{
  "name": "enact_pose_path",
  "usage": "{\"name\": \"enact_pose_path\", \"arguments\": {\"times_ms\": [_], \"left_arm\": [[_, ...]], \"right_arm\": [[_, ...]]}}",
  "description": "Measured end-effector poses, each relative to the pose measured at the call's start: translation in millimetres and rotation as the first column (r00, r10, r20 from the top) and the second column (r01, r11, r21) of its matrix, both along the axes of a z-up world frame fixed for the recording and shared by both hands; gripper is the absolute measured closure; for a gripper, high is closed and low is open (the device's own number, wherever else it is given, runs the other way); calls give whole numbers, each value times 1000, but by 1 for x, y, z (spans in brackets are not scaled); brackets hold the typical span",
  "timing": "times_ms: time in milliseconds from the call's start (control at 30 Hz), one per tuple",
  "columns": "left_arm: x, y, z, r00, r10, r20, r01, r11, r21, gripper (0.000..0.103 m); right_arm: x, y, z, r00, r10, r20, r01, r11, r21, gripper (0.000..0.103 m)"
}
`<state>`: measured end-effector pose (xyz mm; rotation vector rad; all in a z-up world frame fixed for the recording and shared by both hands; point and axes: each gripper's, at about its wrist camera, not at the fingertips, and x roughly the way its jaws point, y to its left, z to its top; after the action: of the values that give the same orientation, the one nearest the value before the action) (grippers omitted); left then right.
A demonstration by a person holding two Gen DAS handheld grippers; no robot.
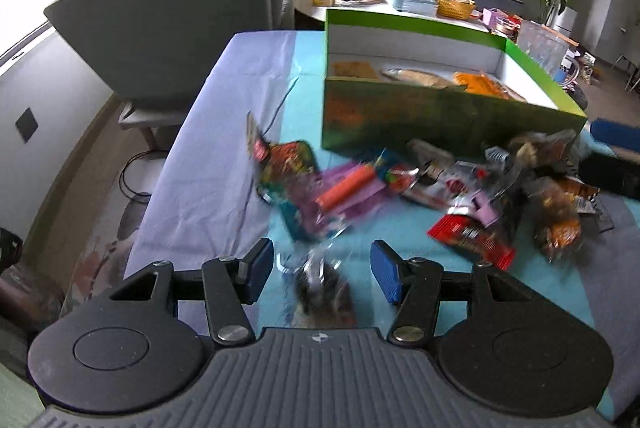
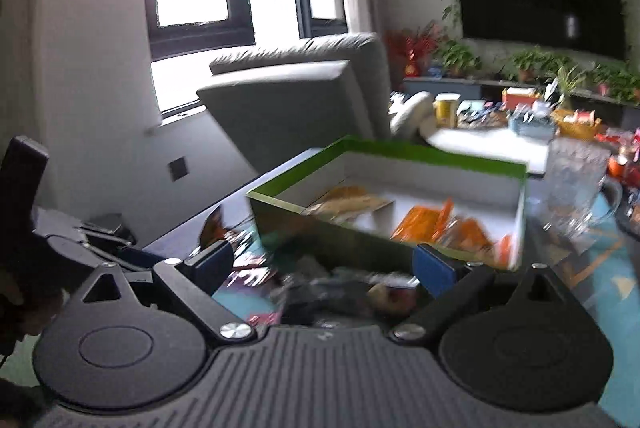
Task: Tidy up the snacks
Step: 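Grasp the dark cake packet with the left tool while the right tool grasps the black bag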
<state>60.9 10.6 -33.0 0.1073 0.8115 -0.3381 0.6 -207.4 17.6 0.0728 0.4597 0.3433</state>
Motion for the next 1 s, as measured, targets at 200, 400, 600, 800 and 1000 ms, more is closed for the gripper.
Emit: {"name": "enact_pose_path", "arguments": {"times_ms": [200,400,600,800,1000], "left_arm": [[0,8,-14,999,27,-35,-28,1000,-3,52],[-1,8,-16,1000,23,-20,-23,1000,-2,50],[-3,6,-17,1000,15,0,-15,1000,-3,50],[-7,3,-19,999,-21,36,21,1000,3,62],[-7,4,-19,998,-30,52,30,1000,2,63]], "right_arm": [[-3,16,-19,997,45,-62,-47,999,-22,5],[8,24,-31,993,34,-109,-40,998,-53,4],[22,30,-42,991,32,-129,-51,988,-147,0],[40,32,-49,979,31,-202,-62,987,-151,0],[42,28,-47,971,3,-237,-32,993,-118,6]]}}
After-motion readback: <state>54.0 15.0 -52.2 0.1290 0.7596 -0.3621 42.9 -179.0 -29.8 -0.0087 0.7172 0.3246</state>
